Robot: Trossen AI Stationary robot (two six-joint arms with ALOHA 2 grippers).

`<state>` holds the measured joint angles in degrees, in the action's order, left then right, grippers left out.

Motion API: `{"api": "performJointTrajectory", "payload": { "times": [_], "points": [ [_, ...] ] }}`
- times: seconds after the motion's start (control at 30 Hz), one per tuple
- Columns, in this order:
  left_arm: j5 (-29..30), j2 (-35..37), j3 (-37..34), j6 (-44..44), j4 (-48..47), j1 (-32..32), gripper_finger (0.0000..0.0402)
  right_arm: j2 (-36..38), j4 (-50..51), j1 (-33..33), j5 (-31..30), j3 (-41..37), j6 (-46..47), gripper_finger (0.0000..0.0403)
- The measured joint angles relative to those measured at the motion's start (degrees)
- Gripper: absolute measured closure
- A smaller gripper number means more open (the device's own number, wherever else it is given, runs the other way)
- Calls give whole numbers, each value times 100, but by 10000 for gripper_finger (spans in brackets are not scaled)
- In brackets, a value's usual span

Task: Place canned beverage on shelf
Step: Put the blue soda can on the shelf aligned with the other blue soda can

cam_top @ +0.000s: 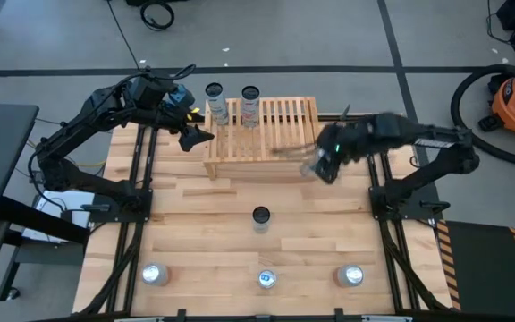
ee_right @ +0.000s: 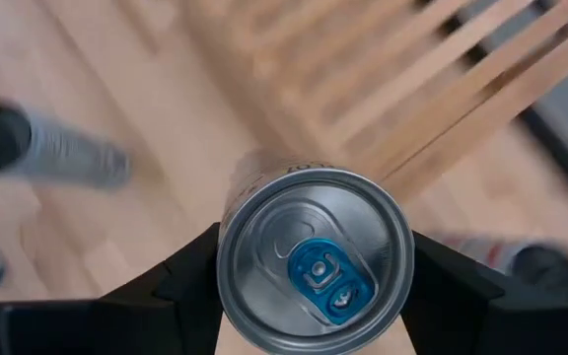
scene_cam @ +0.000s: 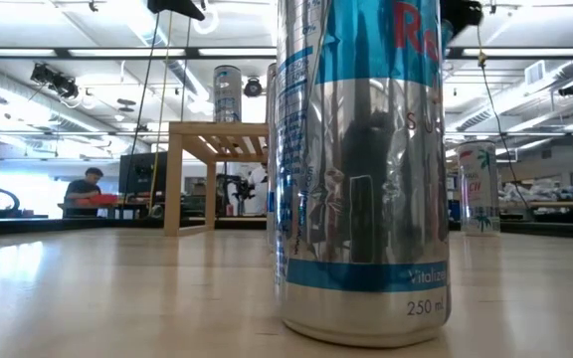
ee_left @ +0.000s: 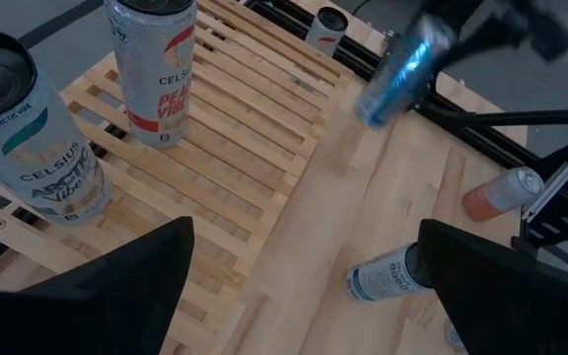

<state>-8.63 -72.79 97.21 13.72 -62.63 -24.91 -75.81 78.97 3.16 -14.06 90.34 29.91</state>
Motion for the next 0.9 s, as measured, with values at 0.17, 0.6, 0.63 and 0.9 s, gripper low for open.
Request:
{"api": "performJointTrajectory", "payload": {
  "times": [0.17,0.6,0.63,0.9],
  "points": [
    [-1,0,0,47,0,0,8,-154,-73,917,-2,799,-886,157],
    [0,0,0,63,-84,2,8,-2158,246,2196,549,3448,-2449,157],
    [-1,0,0,63,-110,0,8,-2296,290,2224,563,3612,-2495,157],
    [1,0,0,68,-216,0,8,-3103,316,2299,624,4422,-2866,157]
  ]
}}
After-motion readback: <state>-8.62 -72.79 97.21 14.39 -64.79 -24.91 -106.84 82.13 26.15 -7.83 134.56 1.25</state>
